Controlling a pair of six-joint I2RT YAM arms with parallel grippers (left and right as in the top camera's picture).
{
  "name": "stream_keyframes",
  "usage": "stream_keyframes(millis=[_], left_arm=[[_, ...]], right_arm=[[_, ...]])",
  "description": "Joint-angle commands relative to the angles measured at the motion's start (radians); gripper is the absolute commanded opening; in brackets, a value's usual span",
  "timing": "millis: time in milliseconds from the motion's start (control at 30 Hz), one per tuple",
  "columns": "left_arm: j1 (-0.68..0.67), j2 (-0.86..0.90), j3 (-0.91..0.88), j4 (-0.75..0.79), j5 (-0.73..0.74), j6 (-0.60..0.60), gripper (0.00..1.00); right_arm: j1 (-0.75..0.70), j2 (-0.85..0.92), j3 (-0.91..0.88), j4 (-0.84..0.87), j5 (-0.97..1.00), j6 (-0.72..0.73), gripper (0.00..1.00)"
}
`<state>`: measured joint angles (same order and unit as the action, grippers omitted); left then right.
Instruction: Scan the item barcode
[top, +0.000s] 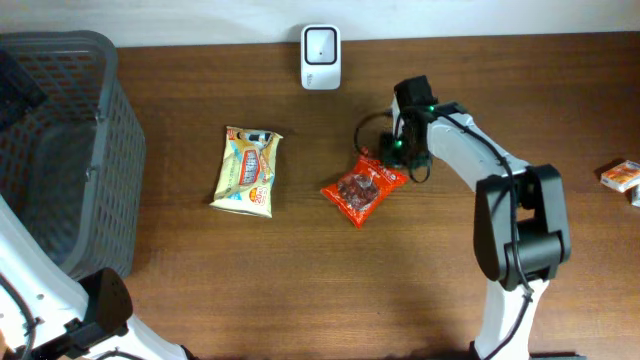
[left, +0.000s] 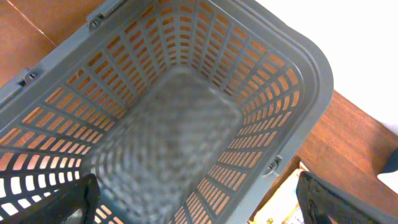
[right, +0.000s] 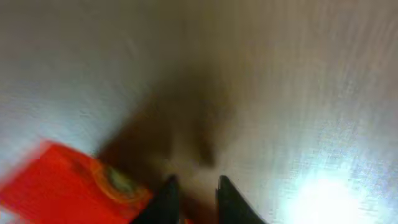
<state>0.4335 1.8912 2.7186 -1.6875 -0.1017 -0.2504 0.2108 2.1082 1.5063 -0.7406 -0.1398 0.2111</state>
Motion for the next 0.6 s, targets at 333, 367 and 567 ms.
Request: stream_keyframes(millis=[333,367,567], left_arm=[[0.002,-0.012,0.011,0.0,-0.002,-0.002,0.99],[0.002,-0.012,0.011,0.0,-0.002,-0.002,0.99],[0.002,-0.012,0.011,0.0,-0.002,-0.002,0.99]], right_arm=[[0.02,-0.146,0.072,-0.596,-0.085,-0.051,0.22],[0.02,-0.169,0.11,-0.591,-0.085,-0.109,0.3],[0.138,-0.179,0.193,-0.476,-0.021,-0.602,0.93]])
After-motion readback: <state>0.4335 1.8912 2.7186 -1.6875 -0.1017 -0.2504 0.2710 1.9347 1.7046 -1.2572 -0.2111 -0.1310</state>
